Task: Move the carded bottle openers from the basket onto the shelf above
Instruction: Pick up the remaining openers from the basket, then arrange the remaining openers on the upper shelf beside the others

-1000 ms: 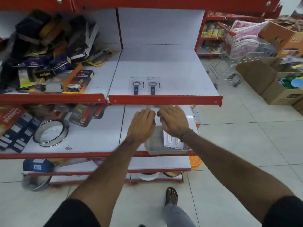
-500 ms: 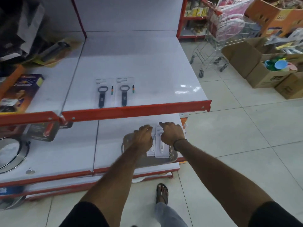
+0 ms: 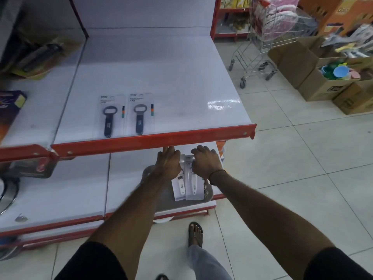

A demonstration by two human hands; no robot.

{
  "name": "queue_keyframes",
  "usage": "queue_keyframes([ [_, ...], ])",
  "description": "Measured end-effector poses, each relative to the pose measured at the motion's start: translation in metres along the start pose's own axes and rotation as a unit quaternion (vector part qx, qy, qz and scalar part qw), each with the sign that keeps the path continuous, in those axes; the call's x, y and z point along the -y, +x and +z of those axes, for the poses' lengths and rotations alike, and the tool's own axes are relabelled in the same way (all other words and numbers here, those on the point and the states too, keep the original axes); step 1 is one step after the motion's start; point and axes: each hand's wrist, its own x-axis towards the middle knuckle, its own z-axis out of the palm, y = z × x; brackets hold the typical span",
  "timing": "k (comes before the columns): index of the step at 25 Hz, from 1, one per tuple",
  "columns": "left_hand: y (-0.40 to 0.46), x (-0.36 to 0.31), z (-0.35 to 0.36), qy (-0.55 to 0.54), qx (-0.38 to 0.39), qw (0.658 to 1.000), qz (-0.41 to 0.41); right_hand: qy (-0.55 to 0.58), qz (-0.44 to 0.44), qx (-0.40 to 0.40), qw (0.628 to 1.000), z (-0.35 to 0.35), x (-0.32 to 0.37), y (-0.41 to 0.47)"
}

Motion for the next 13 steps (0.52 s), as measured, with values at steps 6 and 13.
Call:
queue_keyframes([
  [6, -0.052, 0.001, -0.035, -0.168, 0.035, 0.983, -0.072, 0.032, -0.048, -0.066, 0.996, -0.025, 0.025, -0.047],
  [13, -0.137, -0.006, -0.116, -0.067, -0.251, 0.965, 0.037, -0.038, -0.137, -0.286, 0.948, -0.096, 0.057, -0.111],
])
